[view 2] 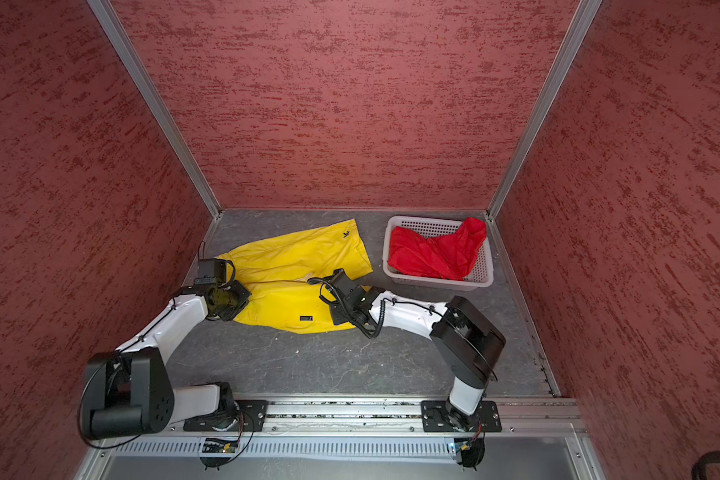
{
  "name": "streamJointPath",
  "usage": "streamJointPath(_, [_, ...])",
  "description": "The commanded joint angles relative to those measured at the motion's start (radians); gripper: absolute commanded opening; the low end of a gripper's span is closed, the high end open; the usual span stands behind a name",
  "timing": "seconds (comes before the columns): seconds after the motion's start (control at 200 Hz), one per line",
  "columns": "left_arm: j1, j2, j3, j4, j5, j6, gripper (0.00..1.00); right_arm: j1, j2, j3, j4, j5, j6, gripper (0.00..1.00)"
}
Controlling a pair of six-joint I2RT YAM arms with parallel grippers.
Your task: Fold and stack the shorts
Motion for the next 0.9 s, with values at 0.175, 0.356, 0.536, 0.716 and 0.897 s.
streamJointPath(0.175, [-0.010, 0.060, -0.055, -0.053, -0.019, 0.051, 0.00, 0.087, 0.001, -0.099, 0.071, -0.037, 0.111, 0.02])
streamJointPath(0.356, [-0.011, 0.094, -0.080, -0.079, -0.041, 0.111, 0.00, 0.095, -0.186, -0.004, 0.004, 0.005, 0.026, 0.03])
streamJointPath(0.536, [-0.160, 0.123, -0.053, -0.052, -0.035, 0.154, 0.00, 0.018, -0.110, 0.260, -0.040, 0.077, -0.106, 0.23])
streamJointPath(0.716, [-0.381, 0.199, 0.044, -0.024, -0.089, 0.220, 0.00, -0.059, 0.093, 0.502, -0.115, 0.040, -0.156, 0.31])
streamJointPath(0.897, [-0.524, 0.327, 0.135, -0.014, -0.165, 0.242, 0.00, -0.191, 0.223, 0.589, -0.185, 0.026, -0.112, 0.31])
